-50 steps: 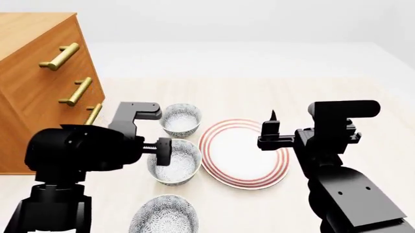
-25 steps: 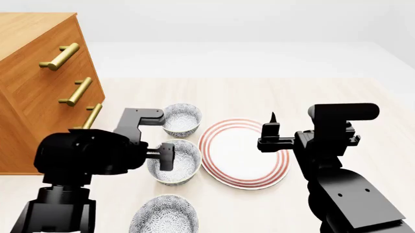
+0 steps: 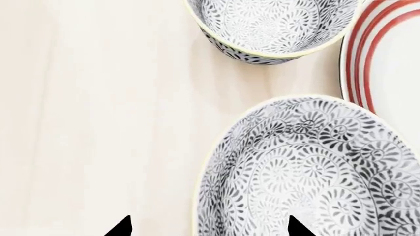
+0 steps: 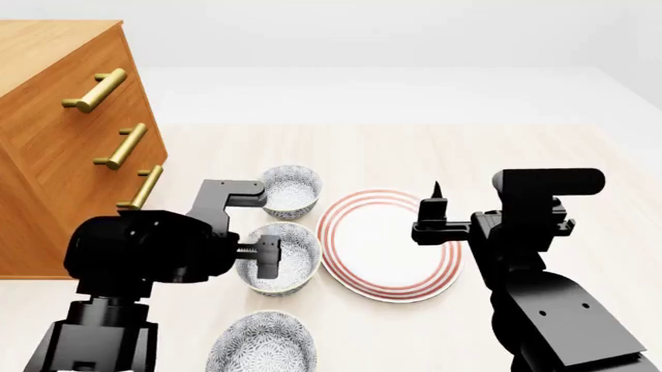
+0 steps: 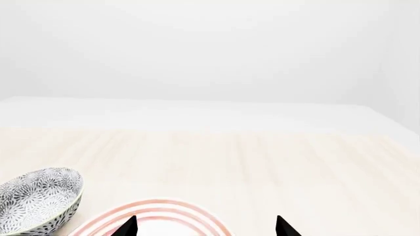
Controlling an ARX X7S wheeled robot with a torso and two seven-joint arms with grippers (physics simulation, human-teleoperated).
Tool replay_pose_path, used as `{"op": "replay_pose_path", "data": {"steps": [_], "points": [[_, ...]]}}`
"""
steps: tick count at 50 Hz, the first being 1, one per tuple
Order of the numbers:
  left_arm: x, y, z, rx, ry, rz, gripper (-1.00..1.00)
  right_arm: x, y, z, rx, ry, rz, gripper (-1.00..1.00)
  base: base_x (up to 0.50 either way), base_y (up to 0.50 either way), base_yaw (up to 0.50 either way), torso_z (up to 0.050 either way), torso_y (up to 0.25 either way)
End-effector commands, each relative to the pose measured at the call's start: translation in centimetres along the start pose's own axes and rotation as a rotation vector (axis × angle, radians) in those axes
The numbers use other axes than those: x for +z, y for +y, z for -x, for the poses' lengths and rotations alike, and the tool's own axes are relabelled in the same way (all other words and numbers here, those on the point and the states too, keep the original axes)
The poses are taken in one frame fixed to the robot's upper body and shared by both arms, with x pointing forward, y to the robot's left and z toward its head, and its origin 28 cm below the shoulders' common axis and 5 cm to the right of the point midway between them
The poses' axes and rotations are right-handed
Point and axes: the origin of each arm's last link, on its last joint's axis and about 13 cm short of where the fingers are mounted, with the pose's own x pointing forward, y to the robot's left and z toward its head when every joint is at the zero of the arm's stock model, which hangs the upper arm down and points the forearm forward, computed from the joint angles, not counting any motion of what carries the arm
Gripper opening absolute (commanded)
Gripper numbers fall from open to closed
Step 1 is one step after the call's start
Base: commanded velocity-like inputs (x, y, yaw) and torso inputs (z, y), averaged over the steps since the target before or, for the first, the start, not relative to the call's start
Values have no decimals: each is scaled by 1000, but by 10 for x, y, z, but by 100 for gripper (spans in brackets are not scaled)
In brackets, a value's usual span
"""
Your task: Stack the bowl in the middle on the bowl at the back.
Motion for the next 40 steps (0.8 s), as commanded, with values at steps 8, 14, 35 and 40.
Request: {"op": "replay_pose_path", "data": {"steps": [8, 14, 35, 40], "points": [[-1, -3, -7, -6, 24, 24, 100, -2, -1, 0, -2, 5, -1, 100, 0, 0, 0, 0, 0], [-2, -3, -13, 3, 33, 31, 100, -2, -1, 0, -5, 8, 0, 100, 0, 0, 0, 0, 0], [-6, 3, -44, 115, 83, 142, -100, -5, -3, 0, -23, 20, 7, 100, 0, 0, 0, 0, 0], [-3, 7, -48, 150, 62, 164, -100, -5, -3, -1, -24, 21, 7, 100, 0, 0, 0, 0, 0]]}}
